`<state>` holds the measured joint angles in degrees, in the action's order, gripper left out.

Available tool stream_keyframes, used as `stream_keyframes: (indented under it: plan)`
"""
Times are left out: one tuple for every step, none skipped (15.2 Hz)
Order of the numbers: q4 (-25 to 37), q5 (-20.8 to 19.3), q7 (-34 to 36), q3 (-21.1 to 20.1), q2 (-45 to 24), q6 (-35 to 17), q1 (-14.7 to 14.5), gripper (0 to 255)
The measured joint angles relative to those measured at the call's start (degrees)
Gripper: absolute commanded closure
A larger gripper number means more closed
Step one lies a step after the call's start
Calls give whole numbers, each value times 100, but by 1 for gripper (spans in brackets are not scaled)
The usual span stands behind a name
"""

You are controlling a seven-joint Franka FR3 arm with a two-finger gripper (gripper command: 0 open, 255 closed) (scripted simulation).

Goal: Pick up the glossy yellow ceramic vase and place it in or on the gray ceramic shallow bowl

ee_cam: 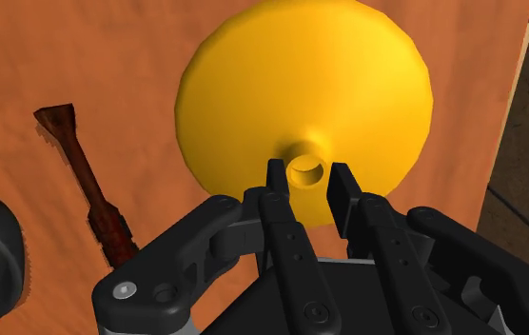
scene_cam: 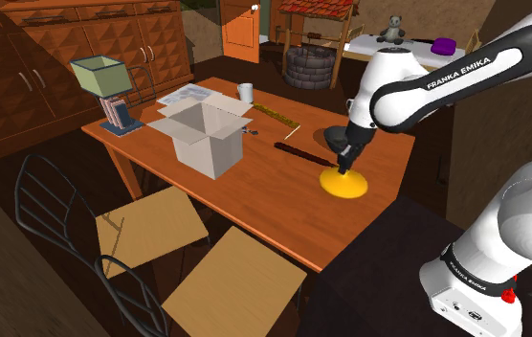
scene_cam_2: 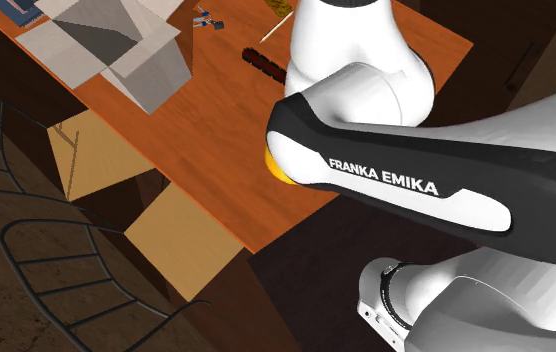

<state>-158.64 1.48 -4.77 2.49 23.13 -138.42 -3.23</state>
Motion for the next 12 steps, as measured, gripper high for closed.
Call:
stream_keyframes:
  plan:
    - [28,-4,11,-6,61,90,1,255]
    - [72,-8,18,-10,134,205,3,255]
    - [116,-14,23,-12,206,321,7,255]
    - [139,-22,15,-5,259,398,16,255]
    - [165,-24,28,-13,340,504,16,255]
    - [194,-28,32,-15,410,603,18,255]
    - [241,-27,43,-22,437,678,15,255]
    - [288,-35,33,-13,475,764,24,255]
    - [349,-56,-22,30,465,816,54,255]
    - [462,-84,-116,105,338,802,98,255]
    - [586,-120,-231,194,253,846,152,255]
    - [753,-150,-359,292,130,894,206,255]
